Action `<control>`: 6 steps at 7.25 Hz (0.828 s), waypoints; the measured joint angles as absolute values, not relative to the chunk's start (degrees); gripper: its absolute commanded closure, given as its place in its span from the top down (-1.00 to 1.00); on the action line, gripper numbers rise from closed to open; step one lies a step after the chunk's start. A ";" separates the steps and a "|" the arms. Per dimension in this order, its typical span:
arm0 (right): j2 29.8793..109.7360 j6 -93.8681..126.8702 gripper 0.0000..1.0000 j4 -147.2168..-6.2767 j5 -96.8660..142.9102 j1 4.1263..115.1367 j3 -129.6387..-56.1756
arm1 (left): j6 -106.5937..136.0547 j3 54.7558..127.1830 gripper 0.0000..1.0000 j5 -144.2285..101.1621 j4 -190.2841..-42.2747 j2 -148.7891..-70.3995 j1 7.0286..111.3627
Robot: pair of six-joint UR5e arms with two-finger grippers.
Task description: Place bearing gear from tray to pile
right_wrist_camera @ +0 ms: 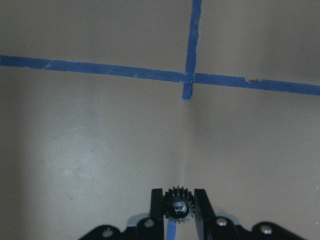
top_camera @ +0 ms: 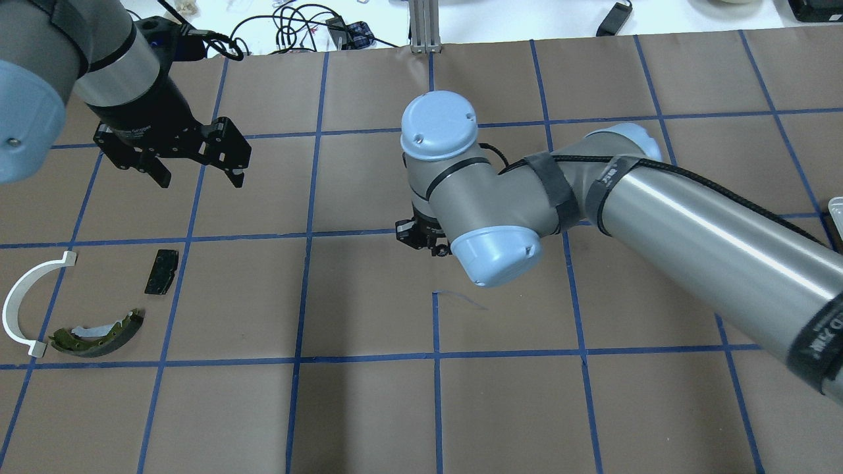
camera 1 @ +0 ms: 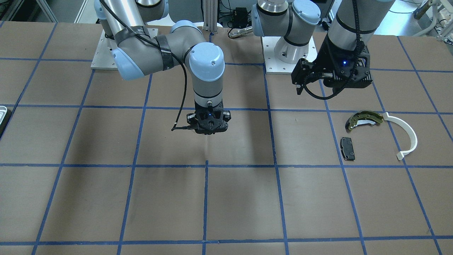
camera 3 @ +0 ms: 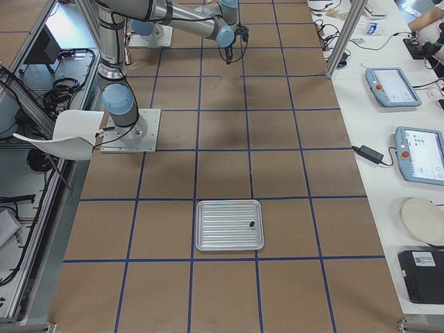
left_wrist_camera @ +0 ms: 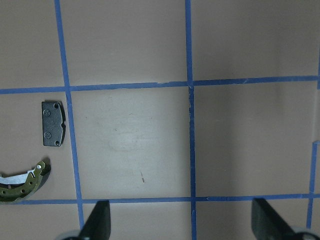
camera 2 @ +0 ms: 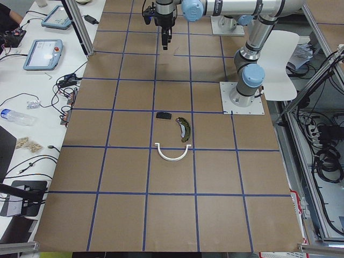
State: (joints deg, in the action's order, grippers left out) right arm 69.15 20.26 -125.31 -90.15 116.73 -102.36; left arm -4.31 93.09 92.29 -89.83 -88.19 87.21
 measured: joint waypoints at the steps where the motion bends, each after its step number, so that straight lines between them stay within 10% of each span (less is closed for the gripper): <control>1: 67.27 20.34 0.00 -126.75 -90.14 117.13 -102.31 | -4.31 93.15 1.00 92.28 -89.83 -88.18 87.20; 3: 65.65 20.08 1.00 -127.55 -90.01 117.22 -102.32 | -4.31 93.28 1.00 92.32 -89.68 -88.22 87.19; 6: 67.26 15.79 1.00 -126.11 -90.60 111.56 -100.75 | -4.15 92.76 1.00 91.95 -89.35 -88.66 86.81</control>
State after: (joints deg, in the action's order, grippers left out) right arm 67.26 15.79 -126.11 -90.60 111.56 -100.75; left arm -4.15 92.76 91.95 -89.35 -88.66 86.81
